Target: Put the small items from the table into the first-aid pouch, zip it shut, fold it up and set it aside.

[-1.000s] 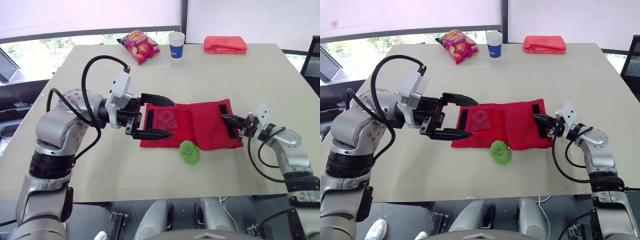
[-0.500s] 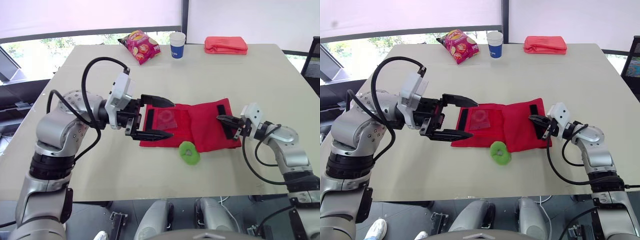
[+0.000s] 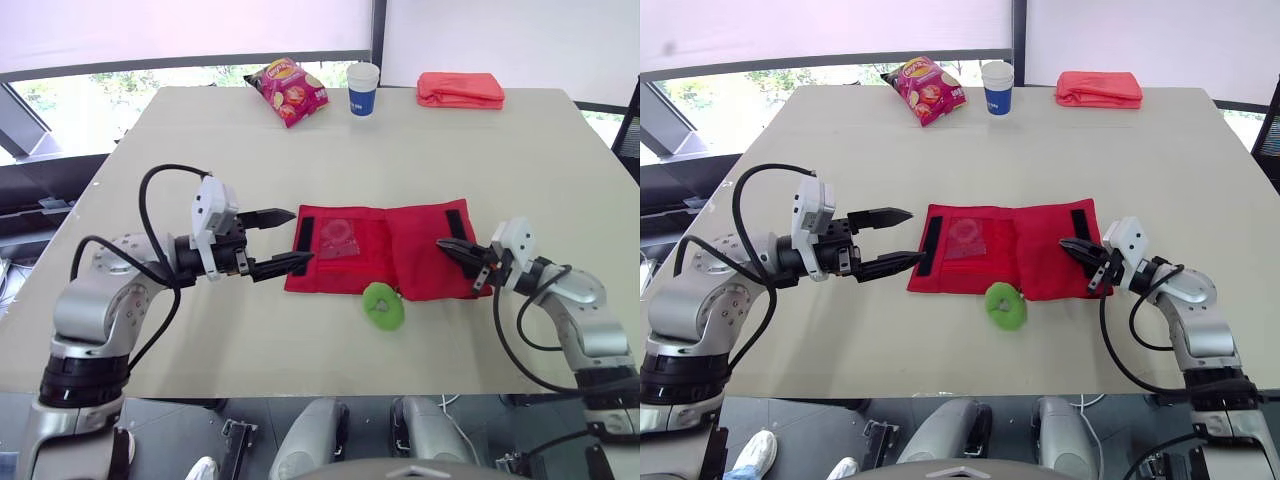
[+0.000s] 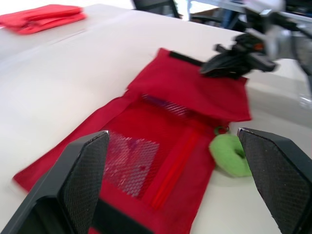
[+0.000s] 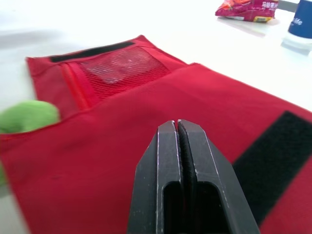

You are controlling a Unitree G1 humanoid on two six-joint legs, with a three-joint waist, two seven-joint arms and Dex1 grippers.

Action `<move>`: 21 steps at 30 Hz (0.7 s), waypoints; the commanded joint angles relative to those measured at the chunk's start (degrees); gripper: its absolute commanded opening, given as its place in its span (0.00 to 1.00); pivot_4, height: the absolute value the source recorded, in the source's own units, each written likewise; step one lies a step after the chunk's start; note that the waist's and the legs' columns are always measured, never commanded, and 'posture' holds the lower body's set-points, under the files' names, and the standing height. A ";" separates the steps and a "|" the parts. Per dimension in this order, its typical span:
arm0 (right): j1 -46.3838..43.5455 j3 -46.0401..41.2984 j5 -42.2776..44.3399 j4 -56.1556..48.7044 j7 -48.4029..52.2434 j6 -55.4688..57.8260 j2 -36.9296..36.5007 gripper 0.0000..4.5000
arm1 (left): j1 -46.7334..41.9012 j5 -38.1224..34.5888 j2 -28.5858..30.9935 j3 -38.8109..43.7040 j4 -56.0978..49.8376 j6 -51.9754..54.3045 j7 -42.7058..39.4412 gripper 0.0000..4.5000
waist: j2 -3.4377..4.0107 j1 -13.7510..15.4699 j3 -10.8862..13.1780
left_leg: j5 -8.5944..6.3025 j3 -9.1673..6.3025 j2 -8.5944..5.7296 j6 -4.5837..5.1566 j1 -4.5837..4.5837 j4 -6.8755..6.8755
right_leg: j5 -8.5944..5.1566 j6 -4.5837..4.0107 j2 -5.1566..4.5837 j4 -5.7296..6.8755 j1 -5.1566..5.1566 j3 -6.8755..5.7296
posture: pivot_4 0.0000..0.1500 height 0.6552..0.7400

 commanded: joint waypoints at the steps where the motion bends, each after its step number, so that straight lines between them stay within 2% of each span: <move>1: 3.15 -7.59 9.46 -12.30 2.24 5.68 -5.28 0.03 | 4.99 4.58 -0.99 0.25 -2.49 0.72 8.09 1.00 | 0.03 0.17 0.04 | 0.00 0.00 0.00 0.01 -0.01 -0.01 | 0.00 0.00 0.00 0.00 -0.01 0.00 | 1.00 0.99; 2: 4.17 -8.90 11.25 -14.31 2.54 7.39 -6.74 0.03 | 5.90 5.40 -1.52 0.00 -2.76 1.10 9.96 1.00 | 0.04 0.21 0.05 | 0.00 -0.02 0.00 0.00 -0.03 -0.01 | 0.00 0.00 0.01 0.00 -0.02 -0.02 | 1.00 0.99; 4: 6.17 -12.56 15.17 -18.10 2.88 10.93 -9.80 0.14 | 7.44 6.15 -3.30 -0.26 -3.92 1.88 13.43 1.00 | 0.05 0.48 0.05 | -0.01 -0.03 0.01 0.01 -0.03 -0.01 | 0.00 0.00 0.00 0.00 -0.01 -0.02 | 1.00 0.99; 8: 10.16 -20.19 20.83 -23.06 2.73 15.96 -14.72 0.48 | 10.04 7.52 -6.30 -1.06 -5.84 4.39 19.30 1.00 | -0.01 0.67 0.06 | -0.15 -0.04 0.01 0.21 -0.07 -0.02 | 0.00 0.00 -0.05 -0.02 -0.01 -0.06 | 1.00 0.99; 13: 14.45 -28.28 24.80 -27.60 1.97 20.54 -19.24 0.98 | 10.61 8.28 -12.15 -2.03 -7.97 14.10 30.37 1.00 | -0.04 1.00 0.06 | -0.16 -0.03 0.01 0.25 -0.10 -0.01 | 0.00 0.01 -0.06 -0.06 0.00 -0.08 | 1.00 0.99; 15: 15.51 -30.08 25.50 -28.77 1.46 21.43 -19.85 0.98 | 9.36 9.87 -14.32 -2.01 -8.34 19.28 36.36 1.00 | -0.06 1.44 0.04 | -0.16 -0.04 0.02 0.26 -0.10 -0.01 | 0.00 0.02 -0.06 -0.06 0.00 -0.09 | 1.00 0.99; 17: 16.08 -31.07 25.97 -29.81 0.65 21.99 -19.87 0.98 | 8.08 8.28 -17.87 -0.49 -9.36 23.70 40.20 1.00 | -0.06 1.54 0.04 | -0.16 -0.03 0.02 0.26 -0.09 0.03 | 0.00 0.03 -0.06 -0.05 0.04 -0.10 | 1.00 0.99; 21: 16.16 -30.86 26.30 -31.98 -1.36 22.46 -19.20 0.98 | 8.51 7.46 -21.00 -1.74 -9.79 29.87 42.34 1.00 | -0.01 1.54 -0.02 | -0.10 -0.03 0.02 0.15 -0.08 0.04 | -0.01 0.04 -0.06 -0.05 0.06 -0.11 | 1.00 0.99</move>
